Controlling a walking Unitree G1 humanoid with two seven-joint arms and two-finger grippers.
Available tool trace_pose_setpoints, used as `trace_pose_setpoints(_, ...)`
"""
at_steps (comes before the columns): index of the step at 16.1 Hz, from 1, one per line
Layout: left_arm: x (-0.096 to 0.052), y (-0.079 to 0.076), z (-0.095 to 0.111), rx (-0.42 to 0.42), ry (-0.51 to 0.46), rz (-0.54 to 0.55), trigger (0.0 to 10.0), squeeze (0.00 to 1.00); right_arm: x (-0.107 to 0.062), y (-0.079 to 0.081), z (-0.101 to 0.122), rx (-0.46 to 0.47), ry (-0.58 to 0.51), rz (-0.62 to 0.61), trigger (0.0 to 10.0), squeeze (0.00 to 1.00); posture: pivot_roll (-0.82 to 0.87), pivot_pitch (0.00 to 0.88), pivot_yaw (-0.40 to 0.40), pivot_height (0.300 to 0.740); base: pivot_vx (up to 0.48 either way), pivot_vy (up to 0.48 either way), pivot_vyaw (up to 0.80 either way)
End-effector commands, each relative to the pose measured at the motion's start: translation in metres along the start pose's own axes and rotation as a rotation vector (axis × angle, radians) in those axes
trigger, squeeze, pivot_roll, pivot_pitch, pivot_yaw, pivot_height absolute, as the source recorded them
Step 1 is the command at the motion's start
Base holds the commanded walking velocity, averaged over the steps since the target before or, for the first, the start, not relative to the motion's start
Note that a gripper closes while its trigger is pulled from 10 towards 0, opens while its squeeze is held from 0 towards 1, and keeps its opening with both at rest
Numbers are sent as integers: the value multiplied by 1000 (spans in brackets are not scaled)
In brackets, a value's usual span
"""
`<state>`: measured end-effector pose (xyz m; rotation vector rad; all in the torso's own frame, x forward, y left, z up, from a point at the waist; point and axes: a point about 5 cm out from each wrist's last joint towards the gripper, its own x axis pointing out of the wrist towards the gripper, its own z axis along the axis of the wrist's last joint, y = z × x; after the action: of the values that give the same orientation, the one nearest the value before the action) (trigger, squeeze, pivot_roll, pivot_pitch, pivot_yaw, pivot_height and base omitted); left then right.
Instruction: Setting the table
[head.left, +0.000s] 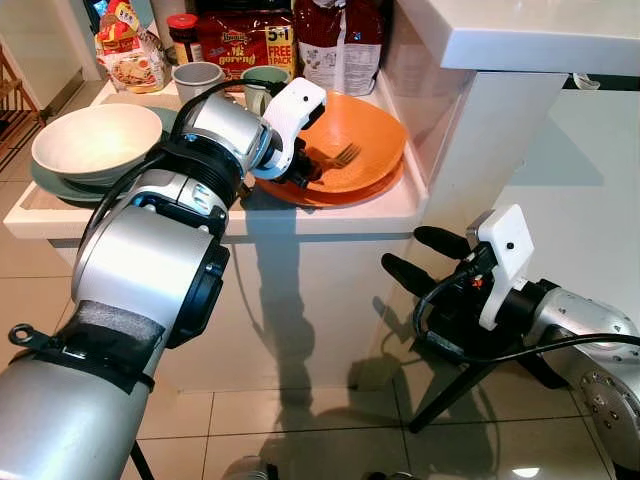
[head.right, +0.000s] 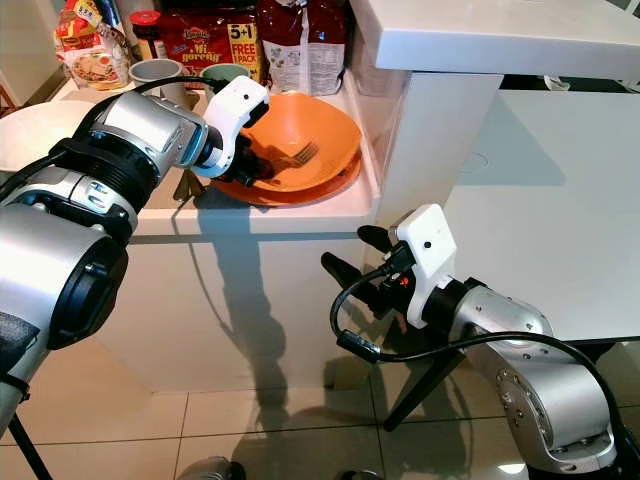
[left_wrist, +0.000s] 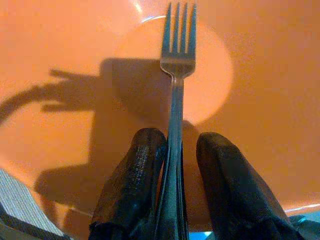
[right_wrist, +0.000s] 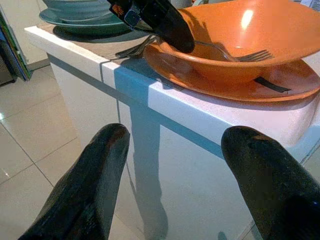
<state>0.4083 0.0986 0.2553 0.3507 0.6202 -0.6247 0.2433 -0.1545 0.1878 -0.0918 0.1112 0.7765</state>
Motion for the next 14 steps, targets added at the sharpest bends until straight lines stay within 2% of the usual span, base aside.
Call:
trace_pose_setpoints(1,-3,-1,6,12,-8,4,0,0,1,4,1,-3,2,22,10000,0,-28,39,4,740,0,0,0)
trace_pose_setpoints(6,-4,1,10,10,-42,27,0,0,1,3,1,-8,-2,15,10000,0,-32,32,7,740,0,0,0)
trace_pose_setpoints(9,-9,2,22,-21,-120,48,0,0,2,2,3,-14,-10,7,10000,0,-31,25,8,740,0,0,0)
trace_pose_setpoints(11,-19,5,35,-104,-212,53,0,0,3,1,4,-16,-18,-1,10000,0,-27,17,9,740,0,0,0)
trace_pose_setpoints(14,-32,11,46,-198,-293,47,0,0,5,0,5,-20,-27,-7,10000,0,-20,12,3,740,0,0,0)
